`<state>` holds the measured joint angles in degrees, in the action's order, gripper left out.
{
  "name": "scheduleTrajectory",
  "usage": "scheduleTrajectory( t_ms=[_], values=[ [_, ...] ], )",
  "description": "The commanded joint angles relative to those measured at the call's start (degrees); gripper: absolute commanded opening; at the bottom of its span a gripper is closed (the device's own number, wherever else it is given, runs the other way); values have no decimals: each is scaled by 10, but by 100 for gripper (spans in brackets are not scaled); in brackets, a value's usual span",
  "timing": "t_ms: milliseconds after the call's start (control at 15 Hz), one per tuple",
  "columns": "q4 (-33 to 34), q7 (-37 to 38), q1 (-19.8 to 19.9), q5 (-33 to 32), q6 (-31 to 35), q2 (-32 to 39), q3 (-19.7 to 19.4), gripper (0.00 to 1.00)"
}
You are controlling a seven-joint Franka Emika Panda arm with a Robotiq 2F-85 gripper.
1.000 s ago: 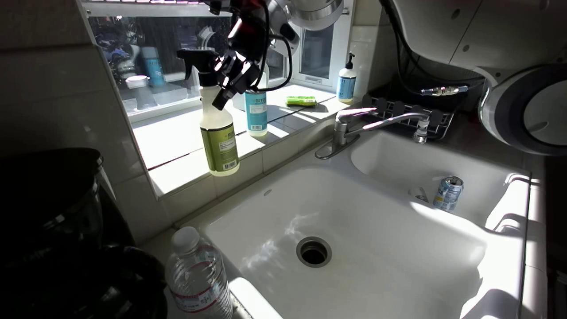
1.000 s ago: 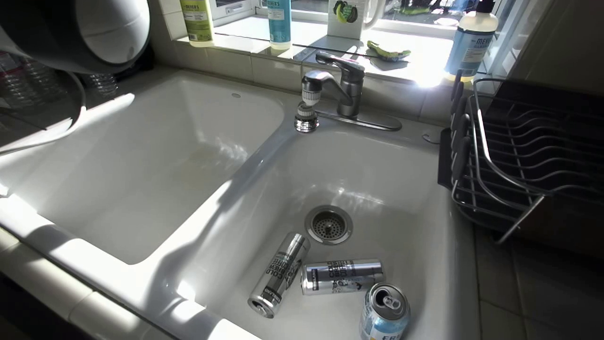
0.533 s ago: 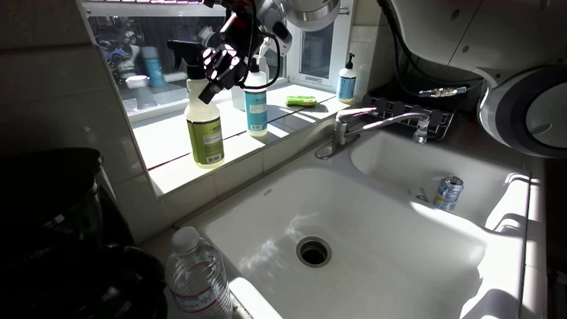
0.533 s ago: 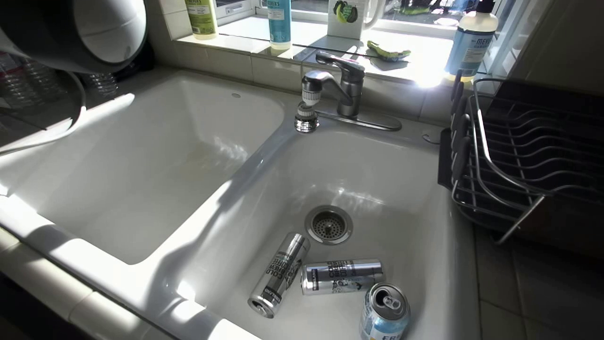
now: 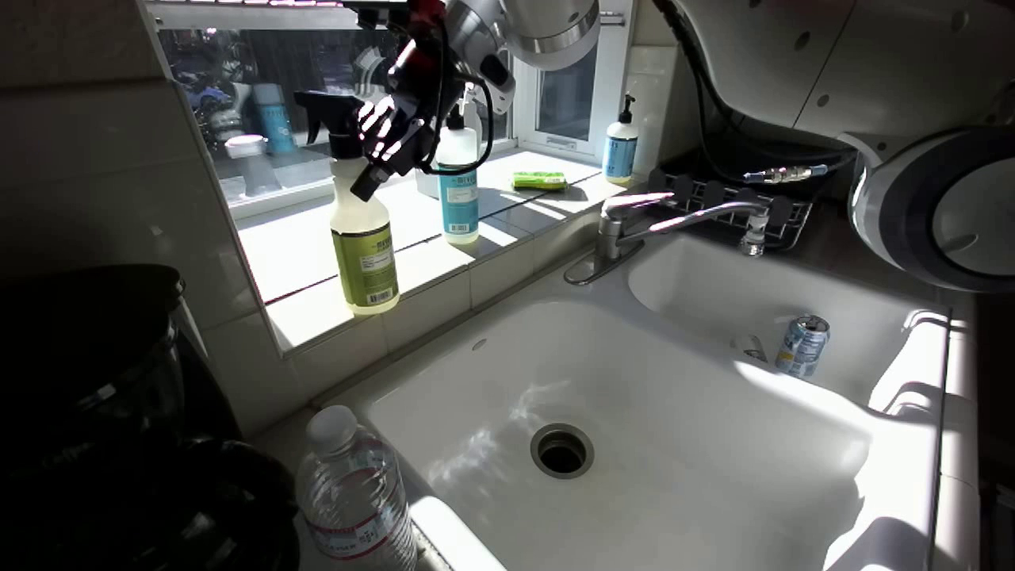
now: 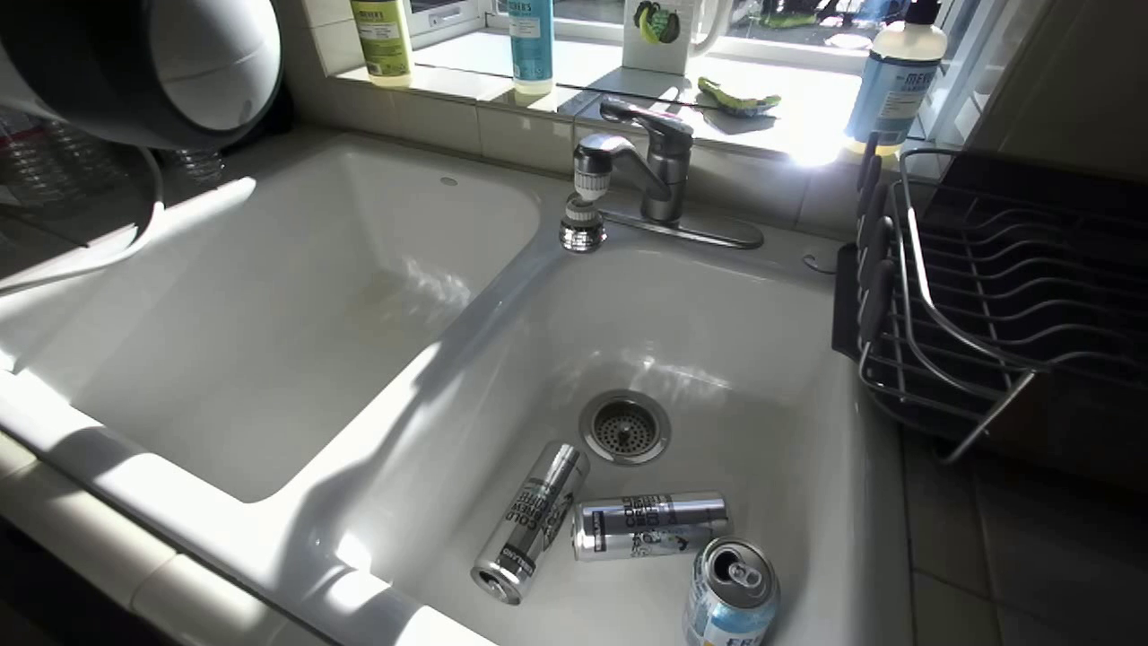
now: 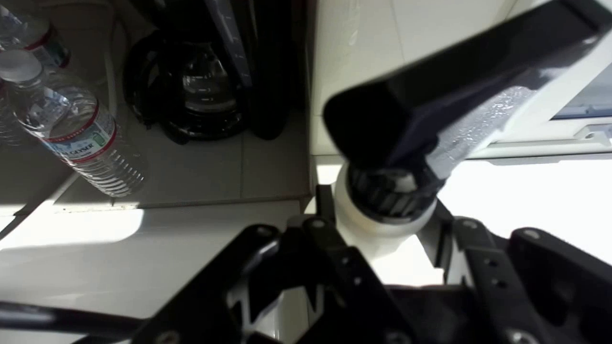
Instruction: Remove the bottle from the sink and put it on the window sill
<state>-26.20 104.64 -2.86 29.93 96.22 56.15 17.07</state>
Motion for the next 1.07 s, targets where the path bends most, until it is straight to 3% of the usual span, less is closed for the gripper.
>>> scheduleTrajectory(
  t_ms=[0, 733, 800, 867, 1000],
  values=[
    [11, 17, -9, -5, 22, 8, -4, 19],
    [9, 39, -15, -12, 67, 16, -10, 19],
    [8, 39, -15, -12, 67, 16, -10, 69],
    [9, 41, -15, -12, 68, 16, -11, 71],
    [9, 41, -15, -14, 71, 17, -12, 84]
  ],
)
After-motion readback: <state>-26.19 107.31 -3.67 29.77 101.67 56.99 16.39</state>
